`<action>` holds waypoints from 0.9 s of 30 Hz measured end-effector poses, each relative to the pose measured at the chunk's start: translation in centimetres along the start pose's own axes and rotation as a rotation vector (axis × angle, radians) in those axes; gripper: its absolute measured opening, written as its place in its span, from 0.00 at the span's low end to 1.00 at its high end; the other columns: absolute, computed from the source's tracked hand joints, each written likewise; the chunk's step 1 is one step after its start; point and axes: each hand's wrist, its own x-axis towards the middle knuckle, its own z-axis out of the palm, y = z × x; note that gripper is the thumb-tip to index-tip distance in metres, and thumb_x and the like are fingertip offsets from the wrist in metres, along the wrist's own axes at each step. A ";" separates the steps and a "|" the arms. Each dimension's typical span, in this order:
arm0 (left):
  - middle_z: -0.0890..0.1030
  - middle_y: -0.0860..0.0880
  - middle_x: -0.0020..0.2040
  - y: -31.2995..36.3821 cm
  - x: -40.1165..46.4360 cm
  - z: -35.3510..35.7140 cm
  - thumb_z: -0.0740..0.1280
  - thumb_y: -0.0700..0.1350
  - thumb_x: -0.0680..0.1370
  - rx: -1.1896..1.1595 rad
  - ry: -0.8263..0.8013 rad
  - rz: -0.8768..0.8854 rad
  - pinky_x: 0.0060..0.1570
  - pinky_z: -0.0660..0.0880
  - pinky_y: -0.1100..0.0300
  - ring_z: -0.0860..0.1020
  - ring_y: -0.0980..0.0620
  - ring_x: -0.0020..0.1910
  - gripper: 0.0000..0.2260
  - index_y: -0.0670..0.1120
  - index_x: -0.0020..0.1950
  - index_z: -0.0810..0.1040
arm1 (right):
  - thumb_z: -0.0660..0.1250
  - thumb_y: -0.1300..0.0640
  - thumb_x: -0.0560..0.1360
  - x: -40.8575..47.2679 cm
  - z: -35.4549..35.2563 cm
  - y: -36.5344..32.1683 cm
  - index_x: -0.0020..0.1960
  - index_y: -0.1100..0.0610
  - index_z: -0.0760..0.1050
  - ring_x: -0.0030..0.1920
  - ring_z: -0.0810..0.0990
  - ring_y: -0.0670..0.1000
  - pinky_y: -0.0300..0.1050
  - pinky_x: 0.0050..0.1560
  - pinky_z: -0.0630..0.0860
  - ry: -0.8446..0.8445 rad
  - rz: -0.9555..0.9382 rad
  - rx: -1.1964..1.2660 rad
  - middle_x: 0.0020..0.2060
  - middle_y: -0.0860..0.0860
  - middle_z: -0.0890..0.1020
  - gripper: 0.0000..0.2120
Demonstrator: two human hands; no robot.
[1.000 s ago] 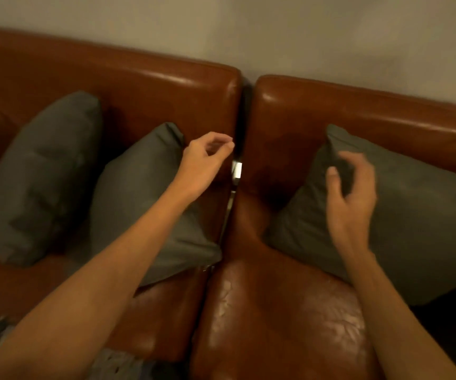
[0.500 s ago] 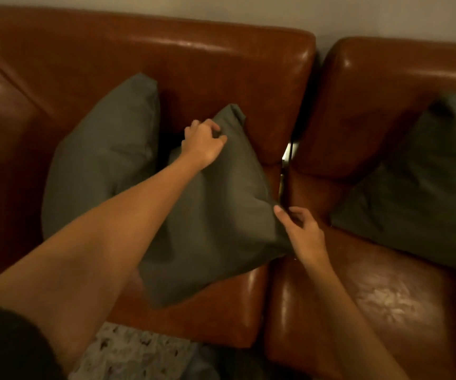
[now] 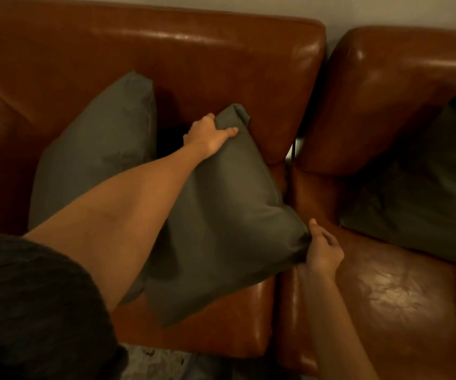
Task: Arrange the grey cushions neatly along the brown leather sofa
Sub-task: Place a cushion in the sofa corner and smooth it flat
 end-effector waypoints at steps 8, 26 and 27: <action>0.76 0.44 0.64 0.2 -1.3 -3.5 0.67 0.57 0.78 -0.154 0.164 0.047 0.64 0.71 0.48 0.75 0.42 0.63 0.26 0.44 0.70 0.70 | 0.68 0.57 0.78 -0.3 3.2 -3.2 0.53 0.55 0.77 0.57 0.78 0.51 0.42 0.53 0.73 -0.016 -0.208 0.006 0.54 0.52 0.80 0.04; 0.78 0.49 0.56 0.7 -3.6 -5.1 0.64 0.53 0.80 -0.693 0.744 0.028 0.62 0.73 0.49 0.77 0.50 0.55 0.13 0.45 0.57 0.75 | 0.71 0.52 0.76 1.3 10.0 -18.3 0.45 0.48 0.77 0.54 0.82 0.48 0.45 0.59 0.78 -0.307 -0.741 -0.120 0.51 0.53 0.84 0.03; 0.78 0.48 0.55 0.6 -3.8 -4.9 0.64 0.53 0.80 -0.721 0.783 0.029 0.61 0.73 0.50 0.77 0.50 0.55 0.12 0.46 0.56 0.75 | 0.71 0.52 0.76 1.3 10.4 -18.8 0.45 0.48 0.77 0.54 0.82 0.49 0.45 0.59 0.78 -0.331 -0.768 -0.124 0.51 0.53 0.84 0.03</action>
